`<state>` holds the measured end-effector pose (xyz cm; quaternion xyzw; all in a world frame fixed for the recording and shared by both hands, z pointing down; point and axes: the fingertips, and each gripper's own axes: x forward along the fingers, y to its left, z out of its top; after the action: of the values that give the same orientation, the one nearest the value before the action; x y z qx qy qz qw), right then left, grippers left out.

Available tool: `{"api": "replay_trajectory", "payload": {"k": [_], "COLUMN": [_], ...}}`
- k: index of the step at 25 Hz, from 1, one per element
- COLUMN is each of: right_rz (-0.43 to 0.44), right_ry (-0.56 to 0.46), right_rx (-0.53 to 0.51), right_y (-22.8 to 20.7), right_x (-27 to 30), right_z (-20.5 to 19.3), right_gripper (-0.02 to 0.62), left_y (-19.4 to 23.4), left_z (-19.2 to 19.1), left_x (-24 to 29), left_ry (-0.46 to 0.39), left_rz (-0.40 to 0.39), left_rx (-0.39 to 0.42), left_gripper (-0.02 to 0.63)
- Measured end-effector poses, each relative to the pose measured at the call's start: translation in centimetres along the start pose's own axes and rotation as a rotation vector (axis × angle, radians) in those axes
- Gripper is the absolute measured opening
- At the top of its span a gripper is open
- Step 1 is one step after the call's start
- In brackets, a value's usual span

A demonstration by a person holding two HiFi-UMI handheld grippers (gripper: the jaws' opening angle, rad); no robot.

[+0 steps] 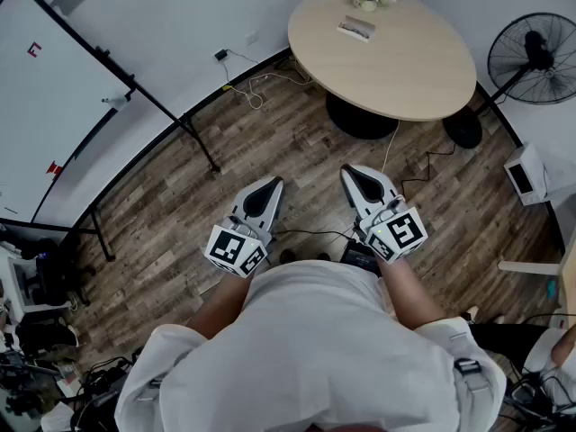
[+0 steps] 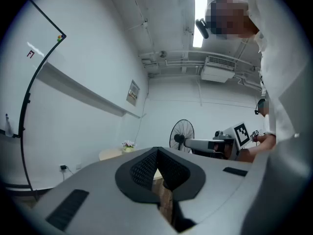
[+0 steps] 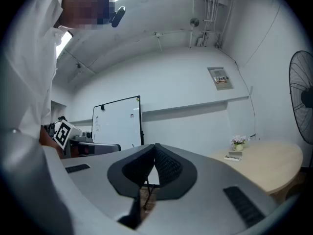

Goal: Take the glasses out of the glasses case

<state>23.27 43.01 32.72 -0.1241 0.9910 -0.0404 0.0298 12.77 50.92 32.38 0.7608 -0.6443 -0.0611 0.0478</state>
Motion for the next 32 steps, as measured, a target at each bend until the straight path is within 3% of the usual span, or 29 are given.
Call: {"api": "replay_trajectory", "payload": {"k": [21, 32], "right_rz": [0.022, 0.036], "right_ry": [-0.007, 0.021], "right_rx": [0.016, 0.037], "right_y": [-2.9, -5.6], "right_x": [-8.2, -7.5], "right_z": [-1.0, -2.2], "right_gripper": [0.026, 0.026], "left_y": [-5.2, -2.5], "left_z": [-2.1, -2.3], "left_x": [1.3, 4.1], "left_ry": [0.051, 0.015], "left_rz": [0.03, 0.046], "left_rx": [0.043, 0.028], "left_gripper": [0.014, 0.014]}}
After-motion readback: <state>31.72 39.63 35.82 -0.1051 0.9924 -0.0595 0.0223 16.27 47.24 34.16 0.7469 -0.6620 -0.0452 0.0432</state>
